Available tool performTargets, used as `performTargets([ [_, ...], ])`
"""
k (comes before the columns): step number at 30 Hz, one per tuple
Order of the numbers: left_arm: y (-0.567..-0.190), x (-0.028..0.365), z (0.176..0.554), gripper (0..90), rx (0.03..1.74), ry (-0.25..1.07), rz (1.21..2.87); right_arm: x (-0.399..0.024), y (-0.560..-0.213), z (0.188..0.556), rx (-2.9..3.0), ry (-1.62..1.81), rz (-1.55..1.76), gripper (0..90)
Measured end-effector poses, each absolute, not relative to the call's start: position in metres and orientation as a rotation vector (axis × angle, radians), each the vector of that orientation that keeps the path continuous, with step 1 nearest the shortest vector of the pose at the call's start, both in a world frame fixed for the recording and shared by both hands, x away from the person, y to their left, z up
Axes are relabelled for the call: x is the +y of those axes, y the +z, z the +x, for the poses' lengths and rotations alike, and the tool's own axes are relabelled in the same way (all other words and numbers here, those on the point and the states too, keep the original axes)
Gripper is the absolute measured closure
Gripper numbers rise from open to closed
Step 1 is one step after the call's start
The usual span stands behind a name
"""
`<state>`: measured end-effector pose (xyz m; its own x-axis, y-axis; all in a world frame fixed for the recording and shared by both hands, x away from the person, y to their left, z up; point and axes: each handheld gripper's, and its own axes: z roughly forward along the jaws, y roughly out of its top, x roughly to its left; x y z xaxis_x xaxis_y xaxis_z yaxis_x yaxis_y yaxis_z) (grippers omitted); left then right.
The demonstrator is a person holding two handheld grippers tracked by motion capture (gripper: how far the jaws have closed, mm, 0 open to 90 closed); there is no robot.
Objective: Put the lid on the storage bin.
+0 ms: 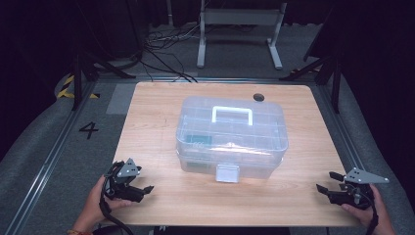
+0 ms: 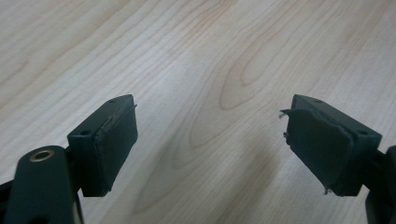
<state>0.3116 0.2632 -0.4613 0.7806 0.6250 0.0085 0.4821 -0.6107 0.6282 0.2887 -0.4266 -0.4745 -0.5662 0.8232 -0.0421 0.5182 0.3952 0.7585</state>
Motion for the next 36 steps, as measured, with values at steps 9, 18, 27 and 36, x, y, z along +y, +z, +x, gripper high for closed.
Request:
performTargets([
  [9, -0.477, 0.264, 0.312, 15.8, 0.863, 0.282, 2.321, -0.429, -0.488, 0.290, 2.226, 1.005, 1.251, 21.7],
  [18, -0.483, 0.264, 0.313, 15.1, 0.886, 0.333, 2.245, -0.428, -0.488, 0.291, 2.224, 1.004, 1.255, 20.3],
  [27, -0.483, 0.264, 0.312, 15.8, 0.903, 0.324, 2.234, -0.426, -0.488, 0.293, 2.207, 0.991, 1.269, 19.8],
  [36, -0.483, 0.265, 0.312, 15.6, 0.903, 0.327, 2.231, -0.426, -0.488, 0.293, 2.202, 0.991, 1.275, 19.7],
])
